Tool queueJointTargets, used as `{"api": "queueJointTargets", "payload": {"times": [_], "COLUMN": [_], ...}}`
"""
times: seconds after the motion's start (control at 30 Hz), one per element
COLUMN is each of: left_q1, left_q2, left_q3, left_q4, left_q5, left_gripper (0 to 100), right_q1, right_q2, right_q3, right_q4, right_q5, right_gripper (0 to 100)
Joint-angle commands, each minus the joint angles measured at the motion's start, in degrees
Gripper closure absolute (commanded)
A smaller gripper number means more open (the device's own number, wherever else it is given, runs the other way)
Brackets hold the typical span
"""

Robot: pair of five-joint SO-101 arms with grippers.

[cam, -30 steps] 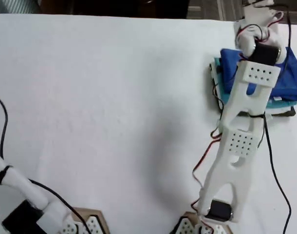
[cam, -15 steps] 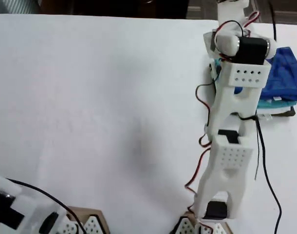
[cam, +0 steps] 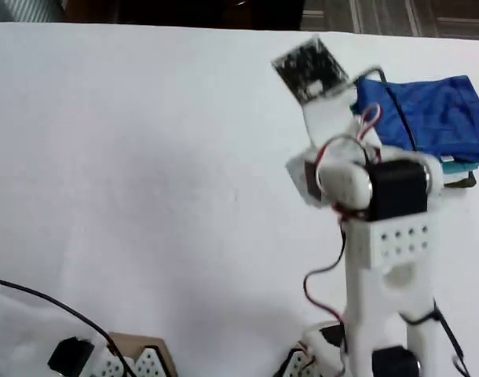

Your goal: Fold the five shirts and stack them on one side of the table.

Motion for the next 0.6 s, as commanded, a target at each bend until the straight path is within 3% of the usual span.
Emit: {"api": "queueJointTargets", "payload": {"times": [0.0, 0.37, 0.57], "left_q1": [1.05, 3.08, 5.8], "left_q2": [2.99, 28.31, 39.74], "left_q3": [-7.25, -30.46, -41.01], "left_q4": [-1.85, -1.67, 4.4], "left_q5": [-0.53, -0.7, -0.7], "left_gripper": [80, 80, 81], "right_q1": [-0.66, -0.66, -0.75], "right_q2": [-8.92, -16.4, -16.4], "right_q3": [10.2, 17.23, 17.23], "right_q4": [0.75, 0.75, 0.84], "right_q5": [-0.18, -0.09, 1.32], "right_gripper": [85.0, 85.0, 85.0]}}
